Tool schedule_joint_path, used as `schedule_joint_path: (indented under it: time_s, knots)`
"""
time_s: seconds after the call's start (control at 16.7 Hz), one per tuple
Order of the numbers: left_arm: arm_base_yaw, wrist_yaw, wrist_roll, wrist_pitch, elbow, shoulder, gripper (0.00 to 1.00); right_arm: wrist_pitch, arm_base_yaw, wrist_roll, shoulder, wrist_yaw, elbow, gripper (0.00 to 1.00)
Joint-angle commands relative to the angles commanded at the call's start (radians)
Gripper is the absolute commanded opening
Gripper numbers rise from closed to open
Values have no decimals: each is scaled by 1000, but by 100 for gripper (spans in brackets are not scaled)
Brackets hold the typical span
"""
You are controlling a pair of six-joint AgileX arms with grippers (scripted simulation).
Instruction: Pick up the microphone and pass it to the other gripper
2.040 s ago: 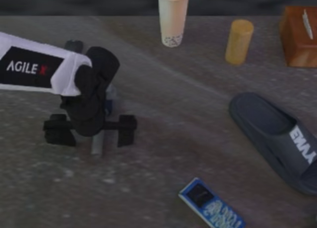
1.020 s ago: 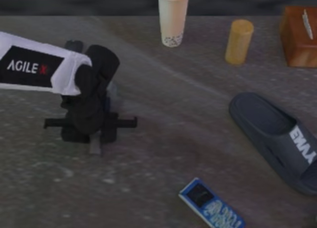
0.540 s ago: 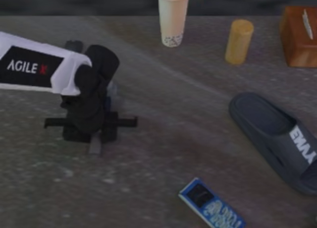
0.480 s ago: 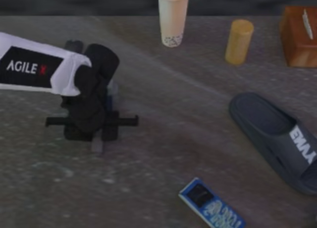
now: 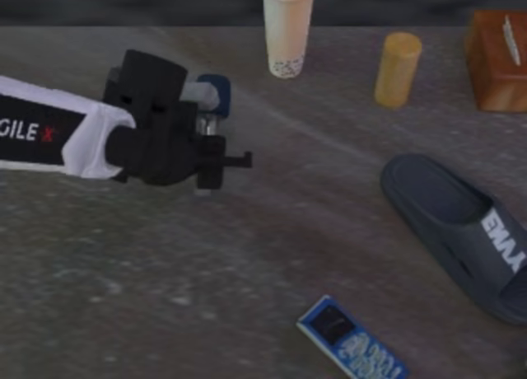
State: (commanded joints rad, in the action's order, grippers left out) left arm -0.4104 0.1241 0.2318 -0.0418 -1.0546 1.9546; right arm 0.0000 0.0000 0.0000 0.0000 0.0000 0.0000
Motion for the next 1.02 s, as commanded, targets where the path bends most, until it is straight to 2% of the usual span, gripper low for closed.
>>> schedule_joint_path:
  time_s: [0.36, 0.54, 0.78, 1.02]
  knots:
    - [17, 170, -135, 556, 160, -129, 0, 0, 0, 0, 0, 0, 0, 100]
    - [26, 242, -195, 777, 226, -200, 0, 0, 0, 0, 0, 0, 0, 100]
    - [34, 298, -244, 927, 274, -267, 0, 0, 0, 0, 0, 0, 0, 100]
    - [35, 303, -249, 939, 278, -274, 0, 0, 0, 0, 0, 0, 0, 100]
